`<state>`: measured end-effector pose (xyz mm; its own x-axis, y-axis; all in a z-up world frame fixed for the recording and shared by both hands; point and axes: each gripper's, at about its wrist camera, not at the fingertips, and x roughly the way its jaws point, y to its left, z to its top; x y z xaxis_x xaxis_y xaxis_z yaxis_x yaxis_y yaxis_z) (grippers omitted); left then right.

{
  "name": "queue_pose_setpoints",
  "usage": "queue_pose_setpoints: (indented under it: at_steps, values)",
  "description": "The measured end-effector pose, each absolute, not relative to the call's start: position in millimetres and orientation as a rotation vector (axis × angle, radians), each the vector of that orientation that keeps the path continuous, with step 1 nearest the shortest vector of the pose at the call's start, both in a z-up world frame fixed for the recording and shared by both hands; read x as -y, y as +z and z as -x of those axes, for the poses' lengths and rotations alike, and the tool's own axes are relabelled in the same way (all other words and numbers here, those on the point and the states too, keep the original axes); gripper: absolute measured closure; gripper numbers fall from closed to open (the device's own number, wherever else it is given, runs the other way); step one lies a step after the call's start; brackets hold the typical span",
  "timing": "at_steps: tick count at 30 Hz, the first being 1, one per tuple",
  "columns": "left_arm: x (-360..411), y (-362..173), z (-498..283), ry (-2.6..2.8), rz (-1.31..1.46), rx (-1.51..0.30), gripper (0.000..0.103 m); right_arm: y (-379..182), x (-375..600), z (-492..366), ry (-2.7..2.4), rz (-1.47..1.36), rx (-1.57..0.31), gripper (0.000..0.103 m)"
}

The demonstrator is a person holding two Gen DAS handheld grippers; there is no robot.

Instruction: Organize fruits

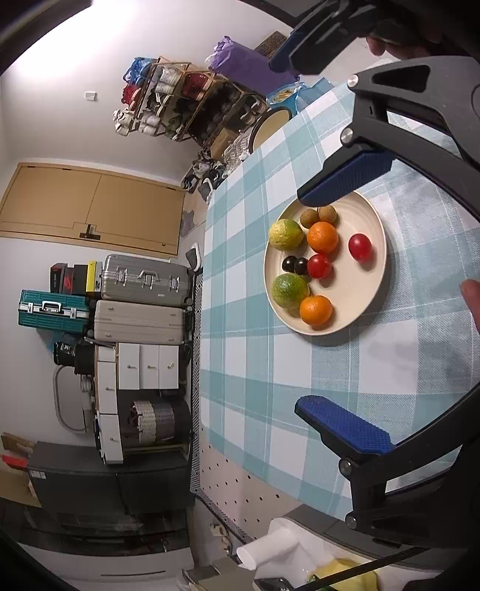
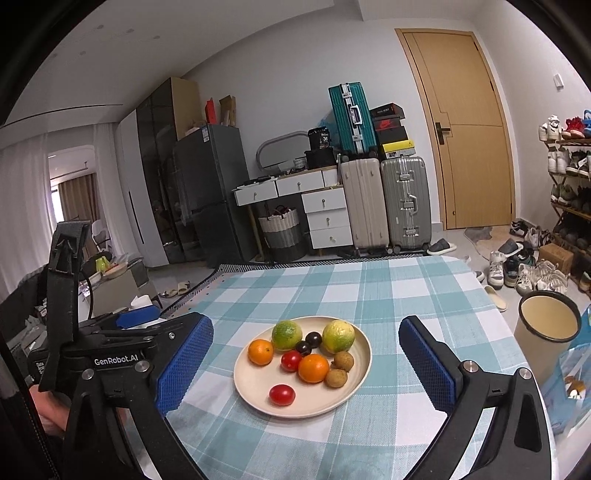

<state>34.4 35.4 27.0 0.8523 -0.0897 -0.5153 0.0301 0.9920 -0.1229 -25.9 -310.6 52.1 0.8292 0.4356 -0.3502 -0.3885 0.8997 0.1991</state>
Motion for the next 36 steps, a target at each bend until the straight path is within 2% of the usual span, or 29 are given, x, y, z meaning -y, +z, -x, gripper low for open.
queue_pose_setpoints:
  at_steps: [26, 36]
  values:
    - [-46.8, 43.9, 41.1, 0.054, 0.072, -0.252, 0.001, 45.6, 331.1, 81.3, 0.363, -0.06, -0.273, 0.0]
    - [-53.9, 41.6, 62.4, 0.1, 0.058, -0.141, 0.001, 51.6, 333.3, 98.9, 0.279, -0.027, -0.132, 0.0]
